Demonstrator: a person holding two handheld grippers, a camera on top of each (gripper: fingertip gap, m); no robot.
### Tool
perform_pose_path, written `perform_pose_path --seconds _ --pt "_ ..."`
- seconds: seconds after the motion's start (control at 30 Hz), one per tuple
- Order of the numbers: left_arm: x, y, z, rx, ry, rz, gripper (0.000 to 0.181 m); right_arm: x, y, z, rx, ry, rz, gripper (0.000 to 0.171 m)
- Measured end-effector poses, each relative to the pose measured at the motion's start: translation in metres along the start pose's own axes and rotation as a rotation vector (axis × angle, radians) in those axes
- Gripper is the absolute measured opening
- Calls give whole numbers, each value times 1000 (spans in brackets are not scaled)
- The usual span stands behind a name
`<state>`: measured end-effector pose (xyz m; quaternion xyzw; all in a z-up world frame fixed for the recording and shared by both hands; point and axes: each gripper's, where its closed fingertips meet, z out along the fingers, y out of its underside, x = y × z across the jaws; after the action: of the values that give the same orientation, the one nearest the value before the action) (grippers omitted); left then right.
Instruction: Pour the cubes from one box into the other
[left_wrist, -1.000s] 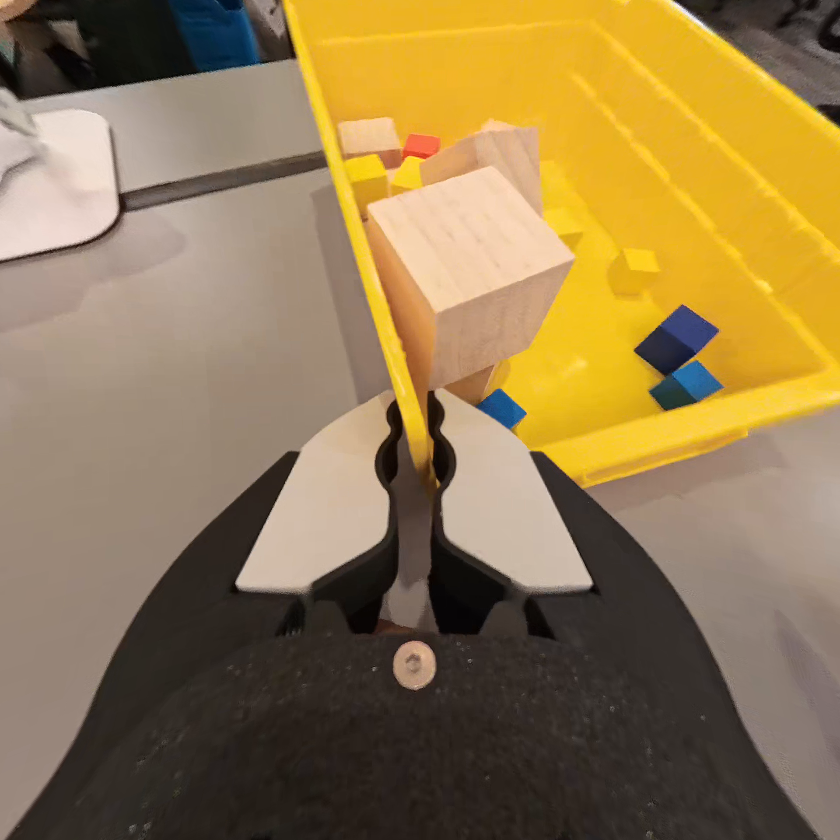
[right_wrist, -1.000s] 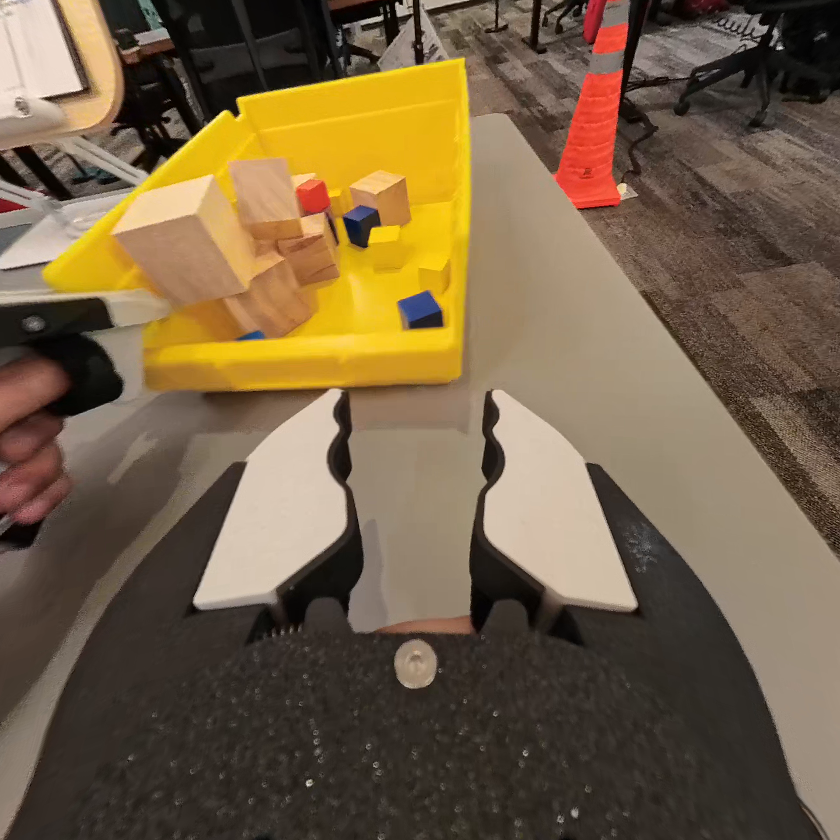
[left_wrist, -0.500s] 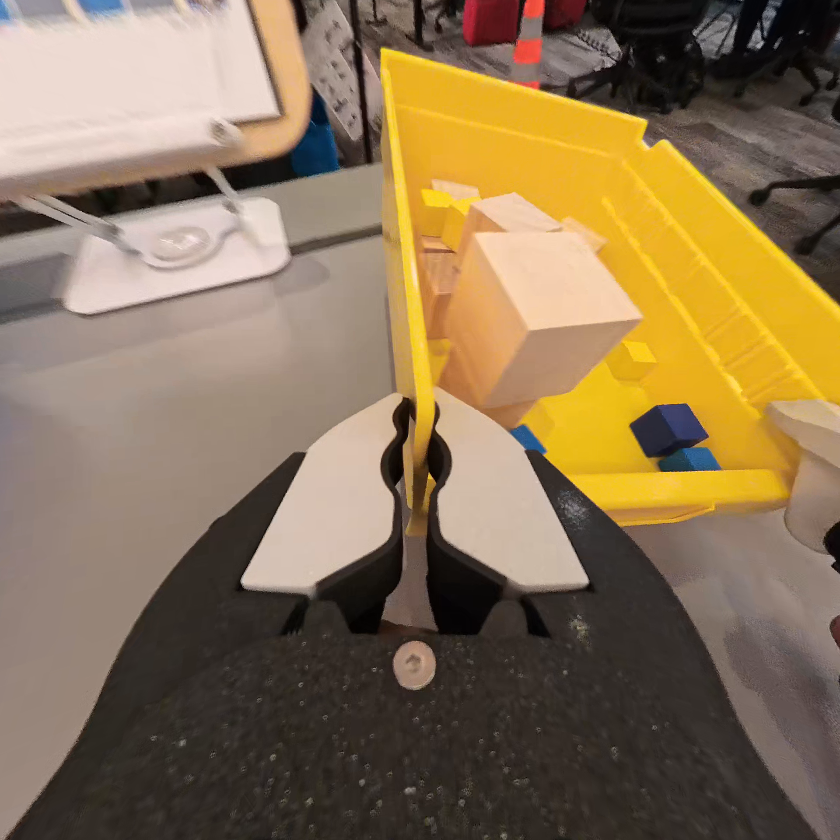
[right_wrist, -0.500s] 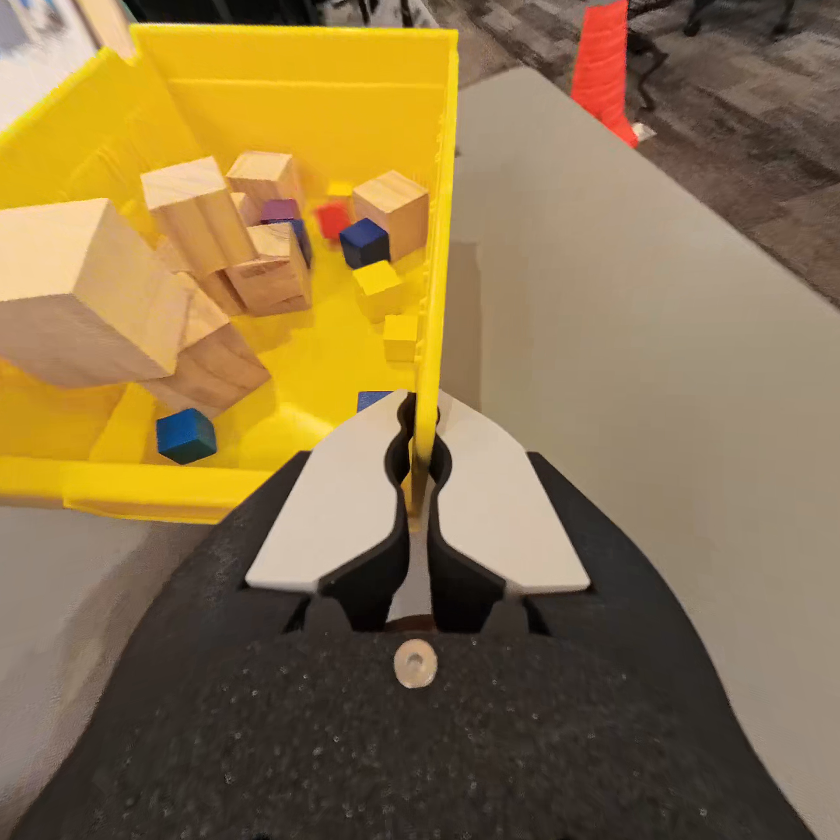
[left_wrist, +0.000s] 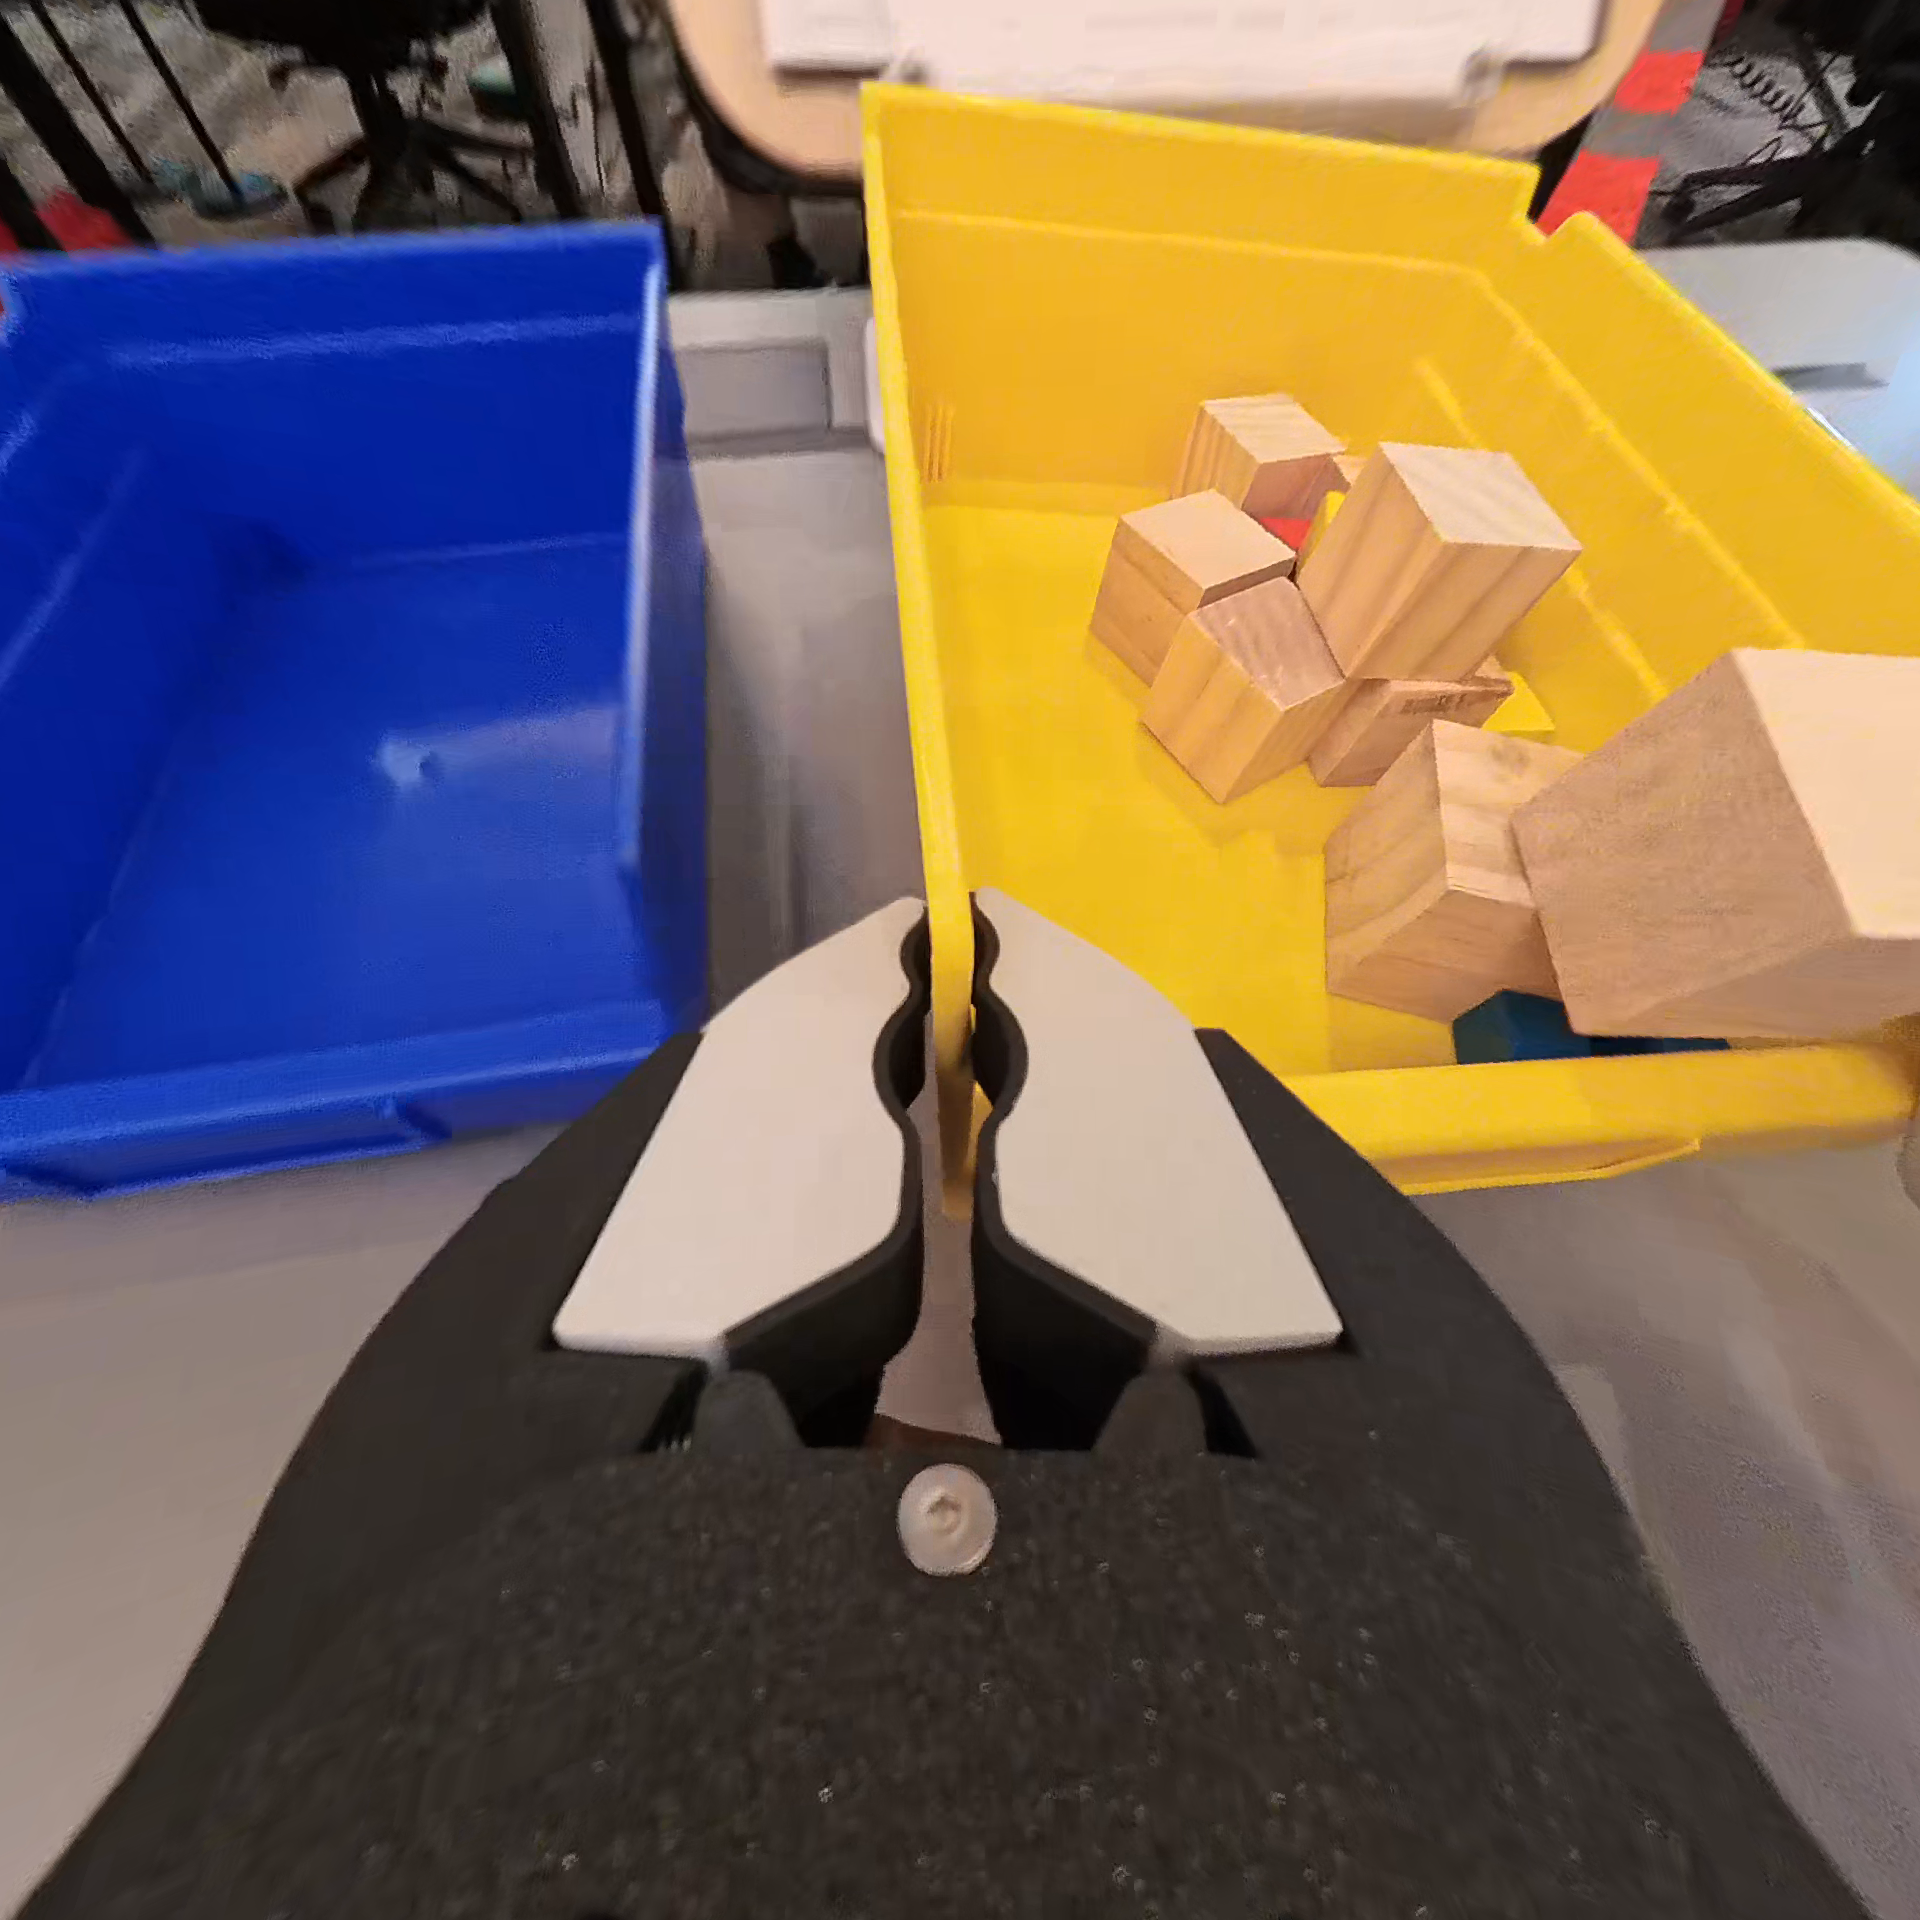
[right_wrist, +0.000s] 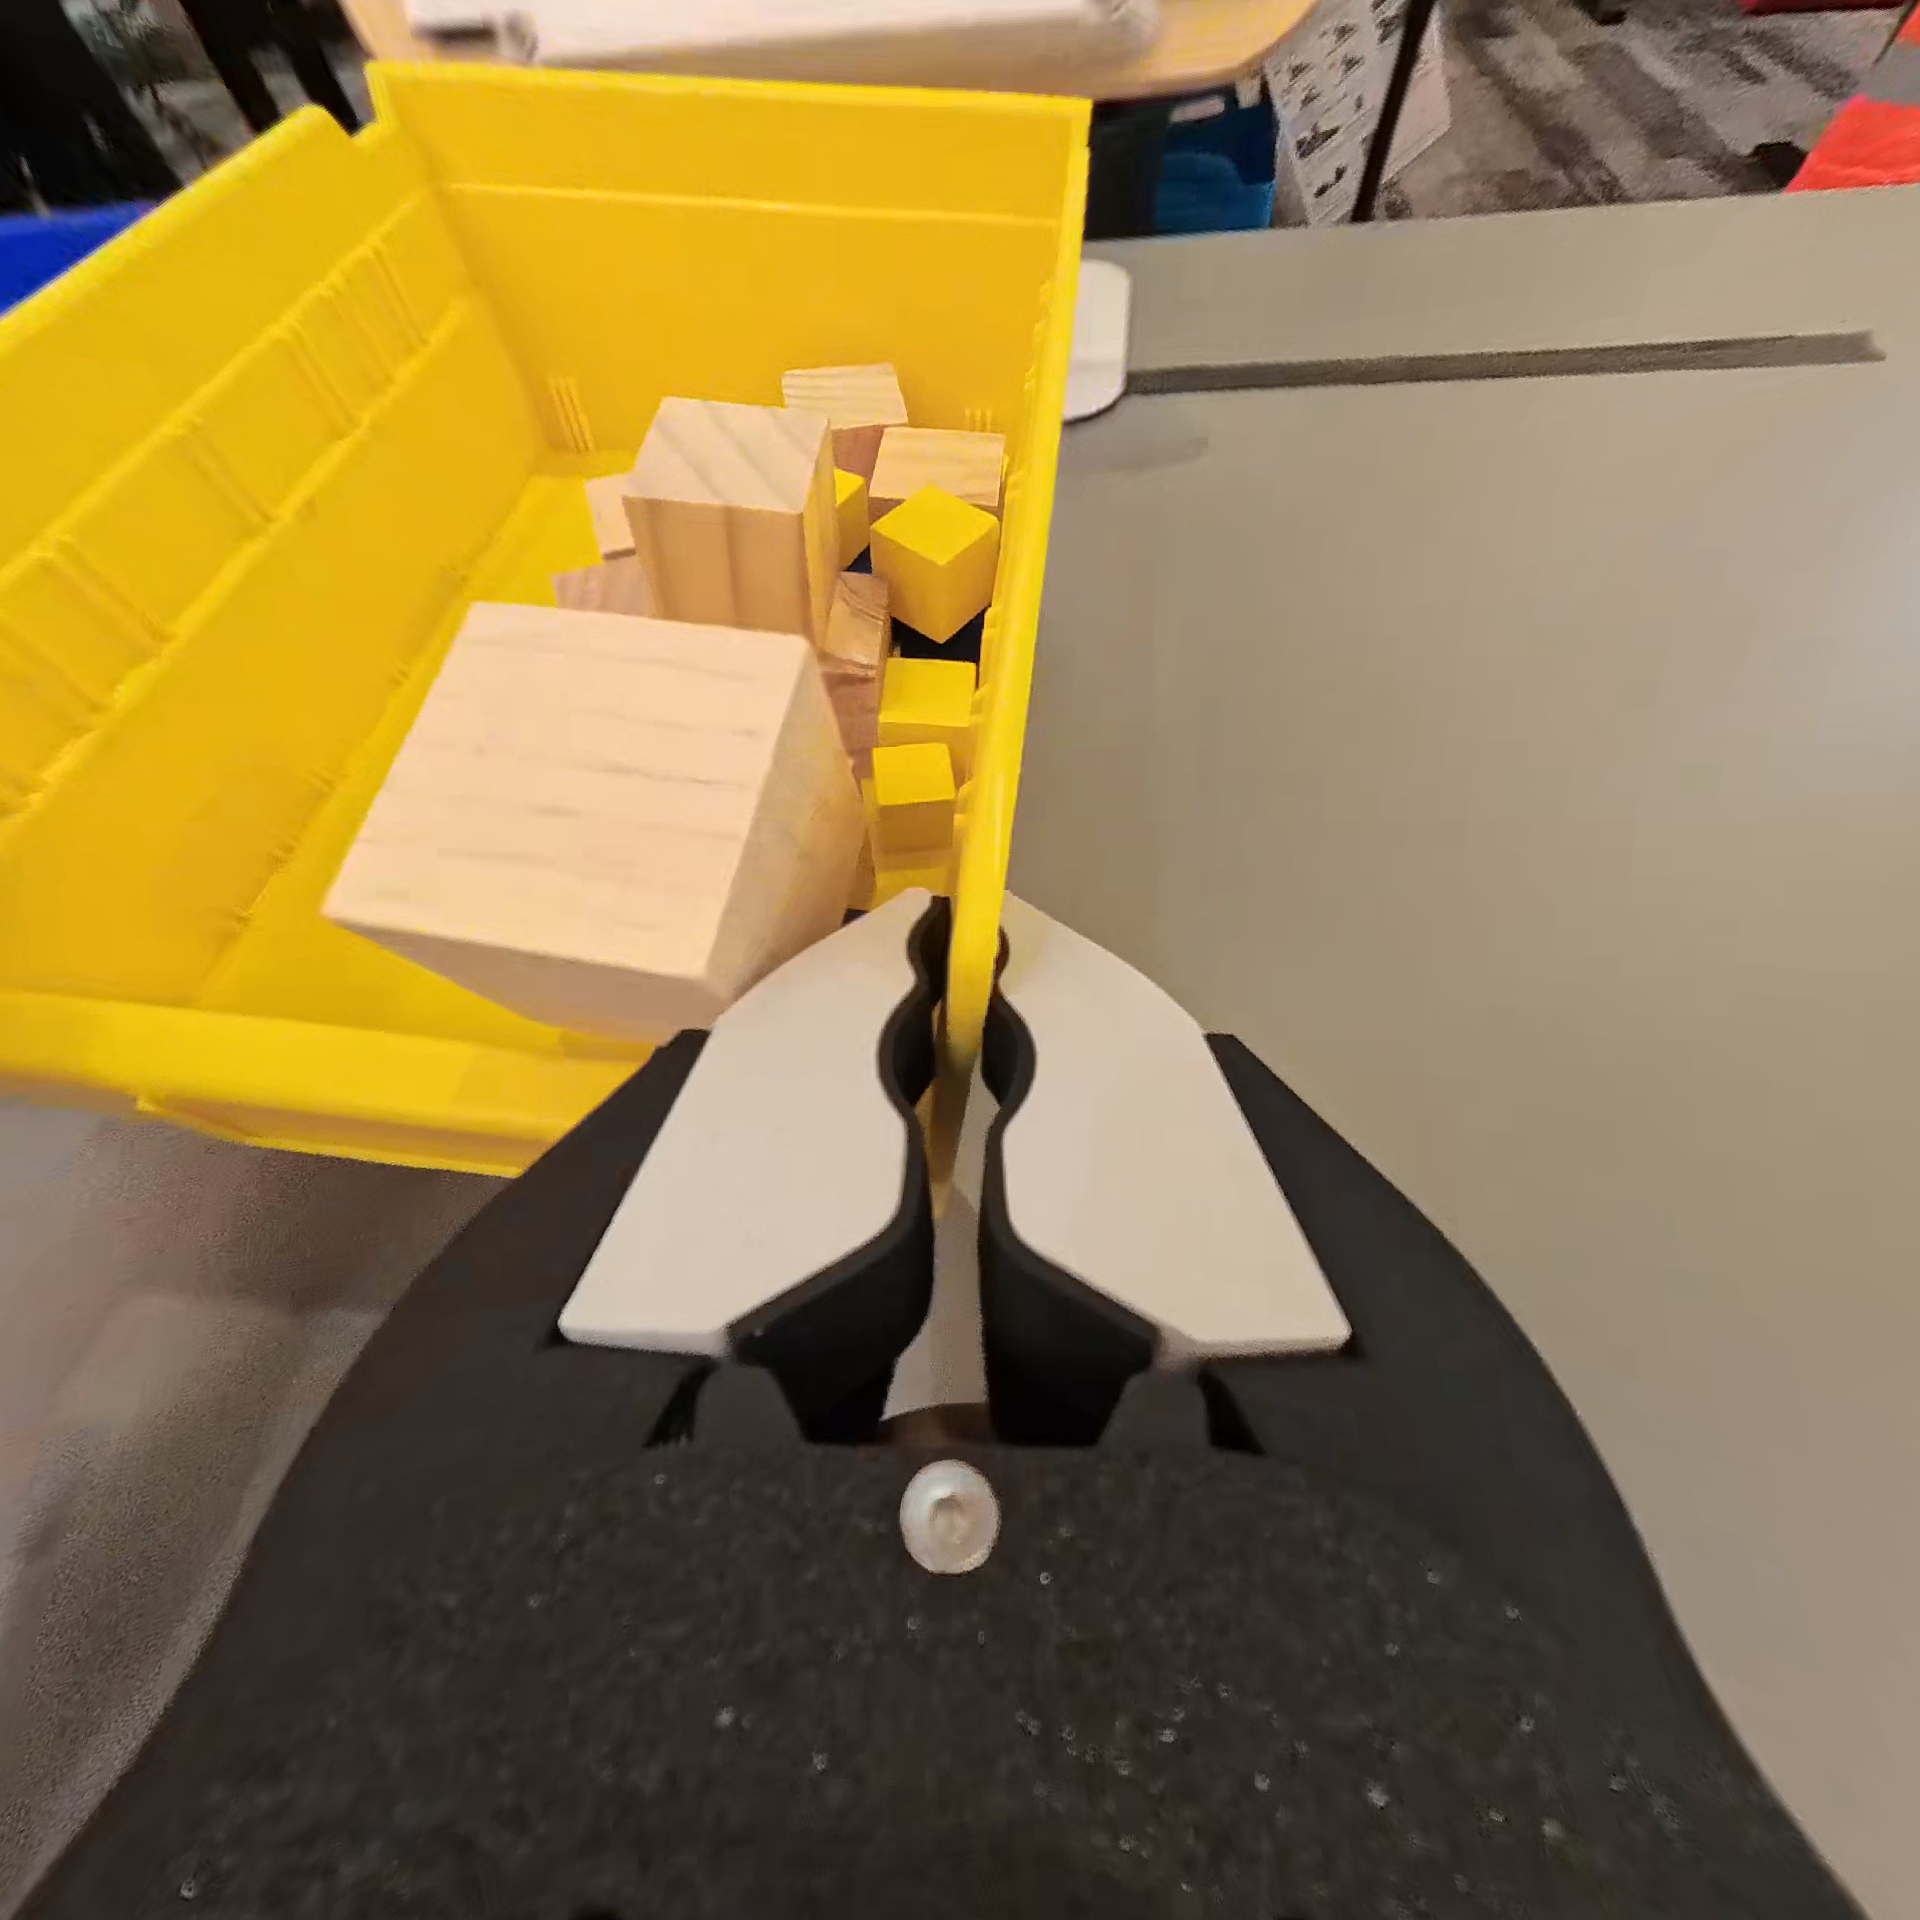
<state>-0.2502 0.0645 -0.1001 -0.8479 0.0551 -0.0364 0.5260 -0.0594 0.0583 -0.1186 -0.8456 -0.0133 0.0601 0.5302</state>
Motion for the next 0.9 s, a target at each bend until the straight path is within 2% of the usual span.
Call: perform_pose_path --seconds 0.1,0.17,0.23,0.3,0.33,0.4,0.47,0.57,0.63,0.7,0.8,0.9 --pt "-20 25 15 -76 10 -30 3 -16 8 11 4 5 -69 4" --pt "-19 26 18 -60 42 -16 4 -16 7 12 7 29 -93 4" --pt "-12 28 12 -66 92 -10 19 -15 7 10 14 -16 -114 8" --pt "-4 32 -6 -75 148 -48 47 -6 3 -2 36 -33 -157 34" --pt "2 34 -20 -78 201 -72 55 -2 0 -11 53 -54 -170 42" --pt "2 34 -54 -48 291 -125 58 2 -7 -30 93 -119 -186 43" --pt "-23 33 -84 -11 308 -181 58 5 -15 -45 121 -169 -223 43" --pt "-101 43 -100 8 206 -240 58 1 -29 -65 152 -214 -219 43" --pt "-168 53 -91 -44 65 -285 64 -17 -39 -80 194 -277 -213 43" --pt "-211 49 -78 -40 11 -327 68 -46 -42 -90 211 -364 -221 42" --pt "-246 35 -42 -50 -37 -268 69 -101 -26 -94 180 -505 -268 43" --pt "-254 19 -1 -92 -11 -222 68 -135 3 -83 96 -499 -280 43"
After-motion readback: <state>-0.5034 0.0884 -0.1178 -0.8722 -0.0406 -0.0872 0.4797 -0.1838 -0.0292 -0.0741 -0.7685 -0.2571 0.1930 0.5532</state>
